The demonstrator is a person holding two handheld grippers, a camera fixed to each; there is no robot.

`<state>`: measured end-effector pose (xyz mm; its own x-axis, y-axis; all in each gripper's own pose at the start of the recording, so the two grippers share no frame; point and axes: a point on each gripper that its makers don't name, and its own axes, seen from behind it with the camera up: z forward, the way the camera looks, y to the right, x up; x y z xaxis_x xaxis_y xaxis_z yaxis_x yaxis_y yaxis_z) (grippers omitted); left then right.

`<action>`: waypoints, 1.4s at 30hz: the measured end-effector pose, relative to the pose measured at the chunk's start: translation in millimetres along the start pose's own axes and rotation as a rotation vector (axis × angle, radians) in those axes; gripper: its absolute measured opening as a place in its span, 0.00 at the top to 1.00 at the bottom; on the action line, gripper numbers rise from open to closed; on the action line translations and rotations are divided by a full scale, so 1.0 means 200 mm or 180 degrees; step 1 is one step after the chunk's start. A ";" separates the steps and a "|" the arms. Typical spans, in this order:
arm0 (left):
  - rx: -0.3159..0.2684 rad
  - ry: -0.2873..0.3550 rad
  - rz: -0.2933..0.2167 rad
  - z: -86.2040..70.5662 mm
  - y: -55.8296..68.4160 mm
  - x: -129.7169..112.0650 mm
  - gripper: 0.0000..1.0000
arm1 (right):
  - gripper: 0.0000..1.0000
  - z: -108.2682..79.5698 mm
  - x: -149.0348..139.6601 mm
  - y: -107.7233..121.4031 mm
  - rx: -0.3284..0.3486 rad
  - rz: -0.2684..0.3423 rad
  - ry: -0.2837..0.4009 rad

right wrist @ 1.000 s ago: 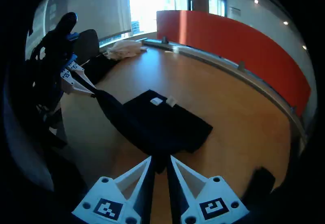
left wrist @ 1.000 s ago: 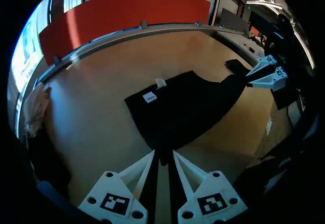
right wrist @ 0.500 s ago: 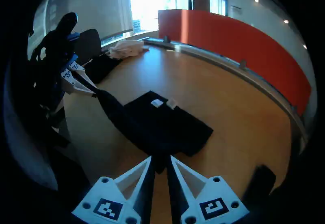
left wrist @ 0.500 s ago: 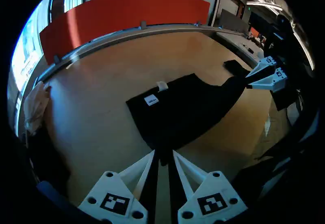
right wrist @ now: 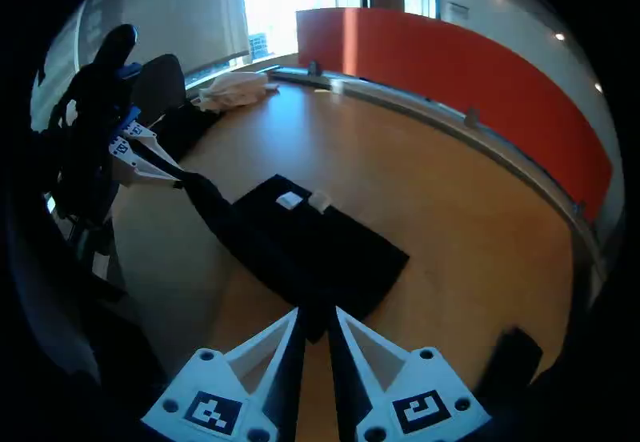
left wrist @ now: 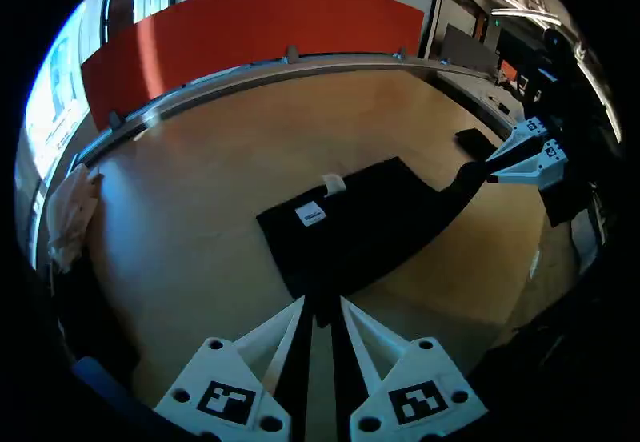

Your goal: Fold towel

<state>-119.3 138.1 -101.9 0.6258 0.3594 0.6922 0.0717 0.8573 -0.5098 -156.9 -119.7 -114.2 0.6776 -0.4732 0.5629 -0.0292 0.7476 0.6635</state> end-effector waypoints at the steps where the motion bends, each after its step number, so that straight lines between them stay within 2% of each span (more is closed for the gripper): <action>1: 0.0006 0.0006 -0.0008 0.01 -0.01 0.01 0.85 | 0.81 0.01 0.01 0.02 -0.0012 0.0007 -0.0006; 11: 0.0019 0.0036 -0.0063 0.14 -0.08 0.10 0.85 | 0.81 0.12 0.05 0.15 -0.0108 0.0102 -0.0077; 17: 0.0026 0.0012 -0.0015 0.20 -0.10 0.13 0.85 | 0.81 0.16 0.05 0.20 -0.0138 0.0104 -0.0121; 24: 0.0034 -0.0038 0.0005 0.26 -0.12 0.12 0.85 | 0.81 0.21 0.03 0.23 -0.0165 0.0107 -0.0166; 34: 0.0089 -0.0086 -0.0010 0.40 -0.16 0.08 0.83 | 0.81 0.34 0.00 0.30 -0.0245 0.0174 -0.0243; 42: 0.0201 -0.0023 -0.0100 0.48 -0.21 0.09 0.74 | 0.74 0.44 -0.03 0.34 -0.0293 0.0263 -0.0307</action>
<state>-186.0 143.2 -18.5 0.6184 0.3344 0.7112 0.0418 0.8897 -0.4546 -227.4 -106.9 -30.4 0.6019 -0.4476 0.6613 -0.0114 0.8232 0.5676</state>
